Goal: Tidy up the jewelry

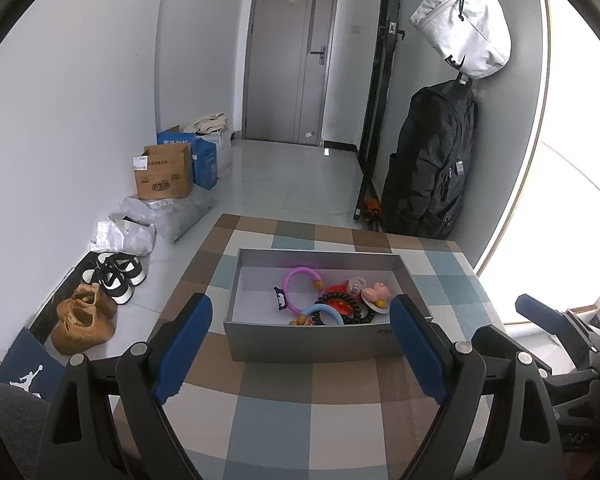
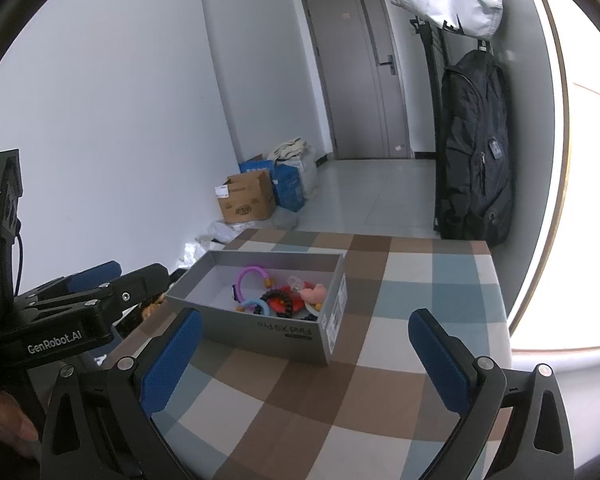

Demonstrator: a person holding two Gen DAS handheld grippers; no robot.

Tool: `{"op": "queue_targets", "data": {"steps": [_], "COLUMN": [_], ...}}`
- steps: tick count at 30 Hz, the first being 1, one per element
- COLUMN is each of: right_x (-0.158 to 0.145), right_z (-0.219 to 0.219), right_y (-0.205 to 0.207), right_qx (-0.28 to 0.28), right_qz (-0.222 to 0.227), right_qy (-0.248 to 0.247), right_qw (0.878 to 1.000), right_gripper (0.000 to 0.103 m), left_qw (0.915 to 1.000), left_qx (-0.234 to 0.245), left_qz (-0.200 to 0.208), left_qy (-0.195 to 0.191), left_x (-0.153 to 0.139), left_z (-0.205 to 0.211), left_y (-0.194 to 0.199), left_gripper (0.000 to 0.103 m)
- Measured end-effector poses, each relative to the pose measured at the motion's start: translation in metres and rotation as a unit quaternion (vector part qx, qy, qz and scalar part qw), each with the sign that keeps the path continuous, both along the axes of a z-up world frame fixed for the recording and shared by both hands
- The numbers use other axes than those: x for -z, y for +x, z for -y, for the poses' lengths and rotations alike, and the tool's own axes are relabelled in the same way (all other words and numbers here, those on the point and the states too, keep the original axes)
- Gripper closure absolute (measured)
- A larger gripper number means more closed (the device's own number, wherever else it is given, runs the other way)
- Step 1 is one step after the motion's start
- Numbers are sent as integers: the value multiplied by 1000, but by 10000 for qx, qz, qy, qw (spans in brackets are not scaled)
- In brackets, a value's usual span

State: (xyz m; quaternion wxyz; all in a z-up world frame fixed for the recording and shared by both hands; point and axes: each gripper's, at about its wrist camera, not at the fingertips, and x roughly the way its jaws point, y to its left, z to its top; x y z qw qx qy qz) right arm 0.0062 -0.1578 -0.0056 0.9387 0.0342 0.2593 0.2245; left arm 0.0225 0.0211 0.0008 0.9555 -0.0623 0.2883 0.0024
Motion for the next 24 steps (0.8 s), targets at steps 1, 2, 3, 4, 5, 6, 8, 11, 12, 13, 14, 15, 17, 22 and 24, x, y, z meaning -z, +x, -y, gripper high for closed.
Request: {"op": "queue_targets", "data": {"steps": [1,2,3,4,5,6,8,11,12,13,14,15,17,22,24], "right_x": [0,0,0,0,0,0,0,0,0,0,1,1,2,3,4], "right_z": [0,0,0,-1,-1,-1,-2,-2,-2,-2,-2,-3,-3,-4,-5], "right_y": [0,0,0,0,0,1,1,1,1,2,2,3,4,7,8], "right_qx": [-1,-3,-7,-8,-13,-17,-19,-15,-13,-9,-2,1,-1,-2,-1], "right_qz": [4,5,1,-4,-7,-12,-17,-20,-25,-37,-48,-58,-91,-129,-142], "right_qy": [-3,2,7,10,18,21,22,27,36,48,52,54,55,52,53], "right_qw": [10000,10000,10000,10000,10000,10000,10000,10000,10000,10000,10000,10000,9999,9999,9999], "right_gripper": [0,0,0,0,0,0,0,0,0,0,0,0,0,0,0], "left_qw": [10000,10000,10000,10000,10000,10000,10000,10000,10000,10000,10000,9999,9999,9998,9998], "left_qx": [1,2,0,3,9,9,20,25,30,32,31,38,50,125,109], "left_qz": [-8,-16,-23,-28,-28,-27,-30,-38,-46,-55,-59,-65,-74,-95,-89], "left_qy": [-6,-11,-14,-17,-18,-14,-26,-45,-52,-61,-68,-74,-74,-136,-139], "left_x": [0,1,1,1,1,1,1,1,1,2,2,2,3,4,4], "left_z": [0,0,0,0,0,0,0,0,0,0,1,1,2,2,2], "left_y": [1,1,1,1,1,2,2,2,3,3,4,4,5,6,7], "left_gripper": [15,15,15,15,15,15,15,15,15,15,15,15,15,15,15]}}
